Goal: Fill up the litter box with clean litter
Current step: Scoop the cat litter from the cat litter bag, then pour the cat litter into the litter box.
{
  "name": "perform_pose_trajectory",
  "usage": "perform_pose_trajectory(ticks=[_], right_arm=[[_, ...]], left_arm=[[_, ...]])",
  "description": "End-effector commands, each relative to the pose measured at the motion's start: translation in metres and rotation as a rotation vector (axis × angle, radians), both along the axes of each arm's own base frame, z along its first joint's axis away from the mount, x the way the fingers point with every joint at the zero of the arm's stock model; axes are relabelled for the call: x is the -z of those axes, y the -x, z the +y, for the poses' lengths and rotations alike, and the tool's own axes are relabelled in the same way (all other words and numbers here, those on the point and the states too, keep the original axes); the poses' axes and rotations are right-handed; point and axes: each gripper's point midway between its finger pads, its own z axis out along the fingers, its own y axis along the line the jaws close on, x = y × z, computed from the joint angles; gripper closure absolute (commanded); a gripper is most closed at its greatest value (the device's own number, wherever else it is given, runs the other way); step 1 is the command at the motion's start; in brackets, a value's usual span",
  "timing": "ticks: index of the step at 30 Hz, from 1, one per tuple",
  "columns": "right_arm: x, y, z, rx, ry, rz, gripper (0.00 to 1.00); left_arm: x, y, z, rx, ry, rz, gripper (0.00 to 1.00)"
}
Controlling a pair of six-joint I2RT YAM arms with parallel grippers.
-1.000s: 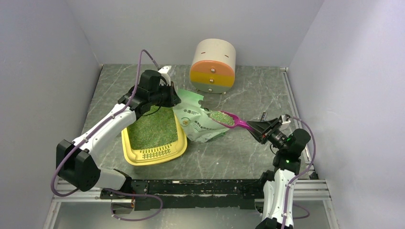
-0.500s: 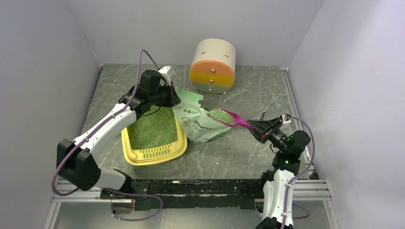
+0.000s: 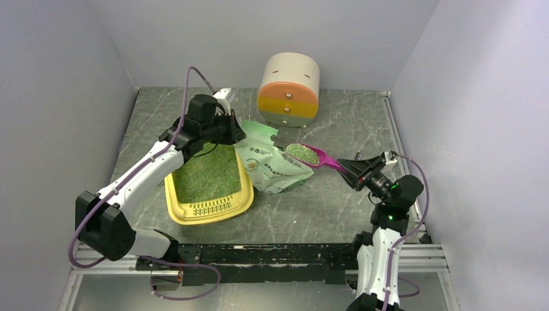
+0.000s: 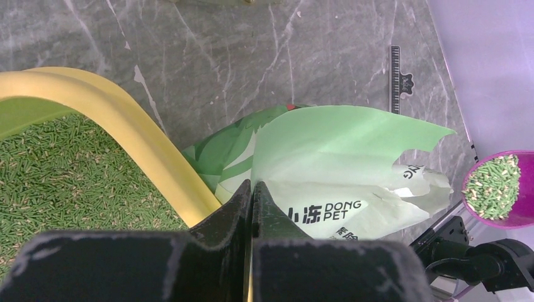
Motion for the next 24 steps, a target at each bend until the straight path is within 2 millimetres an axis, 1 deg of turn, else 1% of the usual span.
perform_pose_trajectory(ticks=[1,3,7,9,14,17,22,24], right_arm=[[-0.027,0.005,0.004,-0.025,0.009,-0.075,1.0],[-0.03,0.006,0.005,-0.03,0.006,-0.082,1.0],[-0.035,0.007,0.007,-0.026,-0.004,-0.079,1.0],[-0.038,0.009,0.008,-0.023,-0.002,-0.084,1.0],[-0.036,0.012,0.011,-0.033,0.001,-0.065,1.0],[-0.039,0.014,0.014,-0.044,-0.005,-0.068,1.0],[-0.046,0.015,0.021,-0.059,-0.008,-0.066,1.0],[-0.057,0.015,0.028,-0.076,-0.024,-0.084,1.0]], left_arm=[[-0.016,-0.004,0.001,-0.013,0.039,-0.042,0.95],[-0.016,-0.004,-0.001,-0.005,0.047,-0.037,0.95],[-0.024,-0.004,-0.005,0.009,0.07,-0.052,0.95],[-0.03,-0.004,-0.005,0.011,0.079,-0.066,0.85],[-0.035,-0.003,-0.006,0.02,0.089,-0.079,0.7],[-0.037,-0.003,-0.006,0.019,0.087,-0.078,0.64],[-0.043,-0.003,-0.001,-0.007,0.088,-0.099,0.38],[-0.049,-0.005,0.004,-0.038,0.089,-0.114,0.33]])
